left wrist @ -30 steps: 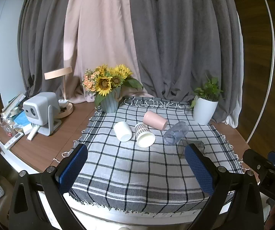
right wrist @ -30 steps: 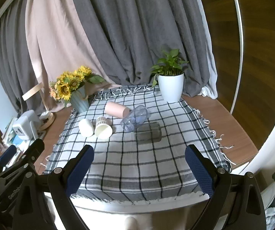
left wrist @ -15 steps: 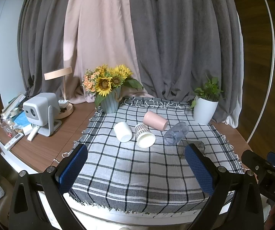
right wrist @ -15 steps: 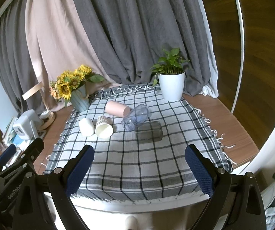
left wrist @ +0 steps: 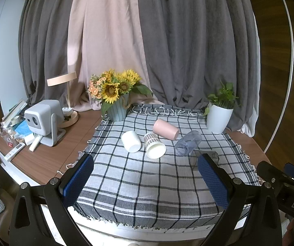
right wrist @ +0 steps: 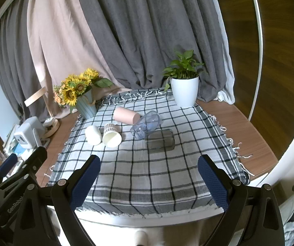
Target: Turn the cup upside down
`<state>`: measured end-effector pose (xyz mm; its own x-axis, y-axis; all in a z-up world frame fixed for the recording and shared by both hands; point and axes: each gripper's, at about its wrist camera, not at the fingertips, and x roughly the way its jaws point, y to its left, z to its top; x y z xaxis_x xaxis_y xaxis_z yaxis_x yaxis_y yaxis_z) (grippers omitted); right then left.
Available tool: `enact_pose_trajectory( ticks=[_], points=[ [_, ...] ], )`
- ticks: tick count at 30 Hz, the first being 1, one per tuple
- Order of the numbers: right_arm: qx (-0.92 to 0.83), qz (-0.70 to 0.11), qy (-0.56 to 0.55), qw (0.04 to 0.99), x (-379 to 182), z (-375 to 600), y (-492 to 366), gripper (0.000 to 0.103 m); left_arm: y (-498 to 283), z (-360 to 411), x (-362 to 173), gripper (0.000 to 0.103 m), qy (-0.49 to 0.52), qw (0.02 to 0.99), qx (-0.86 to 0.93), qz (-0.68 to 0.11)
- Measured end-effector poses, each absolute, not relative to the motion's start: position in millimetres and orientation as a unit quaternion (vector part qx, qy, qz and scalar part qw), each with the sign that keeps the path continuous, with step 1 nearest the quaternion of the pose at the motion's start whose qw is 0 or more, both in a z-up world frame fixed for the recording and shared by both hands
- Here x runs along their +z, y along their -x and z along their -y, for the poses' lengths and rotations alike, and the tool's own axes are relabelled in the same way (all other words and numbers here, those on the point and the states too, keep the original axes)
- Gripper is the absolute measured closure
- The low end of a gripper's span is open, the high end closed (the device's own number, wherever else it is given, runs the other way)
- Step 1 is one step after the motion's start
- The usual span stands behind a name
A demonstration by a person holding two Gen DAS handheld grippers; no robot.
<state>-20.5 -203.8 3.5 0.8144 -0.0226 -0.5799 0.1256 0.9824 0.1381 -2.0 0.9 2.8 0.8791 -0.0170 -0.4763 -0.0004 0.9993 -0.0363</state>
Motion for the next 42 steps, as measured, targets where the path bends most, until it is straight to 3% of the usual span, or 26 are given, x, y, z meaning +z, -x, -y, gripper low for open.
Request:
enact_pose_trajectory(
  ticks=[17,42],
  points=[
    [-0.038,-0.313,-0.079,0.946,-5.4,193.2,4.4,0.003,-23.0,-12.4,-9.4,0.0,0.016,0.958,0.027,-0.285],
    [0.029,-0.454,-0.068,0.888,-69.6,111.3,-213.5,0.004,-214.0,-104.3,-85.8,0.0,0.042,0.903,0.059,-0.424]
  ],
)
